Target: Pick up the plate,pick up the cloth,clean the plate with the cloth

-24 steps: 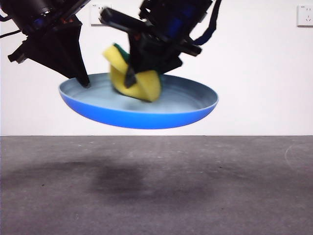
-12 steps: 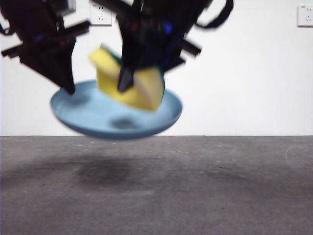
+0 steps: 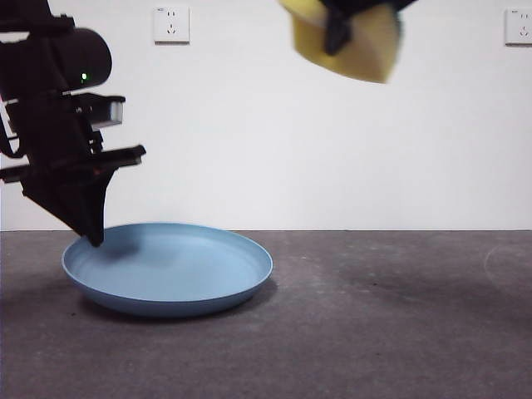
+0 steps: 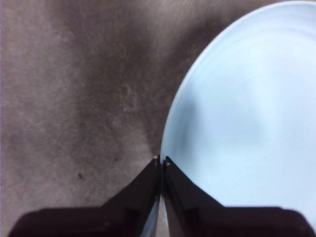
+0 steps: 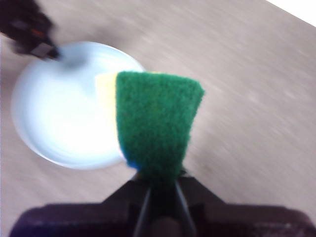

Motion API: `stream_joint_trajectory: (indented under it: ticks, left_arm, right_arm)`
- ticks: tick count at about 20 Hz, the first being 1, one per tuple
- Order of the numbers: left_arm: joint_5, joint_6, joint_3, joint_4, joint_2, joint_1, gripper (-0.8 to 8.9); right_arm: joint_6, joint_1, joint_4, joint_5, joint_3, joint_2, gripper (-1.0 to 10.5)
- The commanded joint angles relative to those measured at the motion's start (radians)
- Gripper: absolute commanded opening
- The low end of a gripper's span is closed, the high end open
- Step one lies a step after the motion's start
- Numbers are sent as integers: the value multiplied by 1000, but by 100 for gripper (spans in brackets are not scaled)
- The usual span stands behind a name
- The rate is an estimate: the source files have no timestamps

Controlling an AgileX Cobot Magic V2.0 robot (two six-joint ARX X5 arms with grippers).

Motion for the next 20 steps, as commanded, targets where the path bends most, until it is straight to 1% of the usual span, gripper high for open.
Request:
stream_joint_trajectory:
  ticks: [1,3,5,6,7,8,9,11,13,17,18,20]
  left_arm:
    - [-1,42,-2,8,48,2,-8]
    - [-35,42,-2,15,63,2,-8]
    - [-51,42,-2,40,63,2,21]
    - [-51,42,-2,45,63,2,124]
    - [-51,42,-2,45,63,2,273]
    - [-51,40,-2,46,63,2,403]
    - [-50,38,-2,48,62,2,442]
    - [-46,26,-2,48,58,2,440]
    - [-46,-25,-2,47,28,2,441]
    - [-31,-70,-2,23,-139,-9,440]
    - [-5,-82,-2,9,-195,-15,440]
    - [33,-98,-2,-21,-317,-34,440]
  right_arm:
    - [10,-22,-35,12,-4,-6,-16]
    - [11,-35,-66,12,-4,-8,-16]
    - [13,-41,-89,12,-4,-8,-16]
    - [13,-41,-93,12,-4,-8,-16]
    - [13,-41,-93,12,-4,-8,-16]
    - [13,-41,-93,12,-4,-8,-16]
    - [13,-42,-93,12,-4,-8,-16]
    - [14,-58,-93,7,-4,-8,-16]
    - [27,-85,-93,5,-4,-7,-17]
    - [80,-181,-69,3,-4,24,-17]
    - [82,-201,-47,-10,-4,48,-17]
    - [82,-243,-3,-106,-4,112,-17]
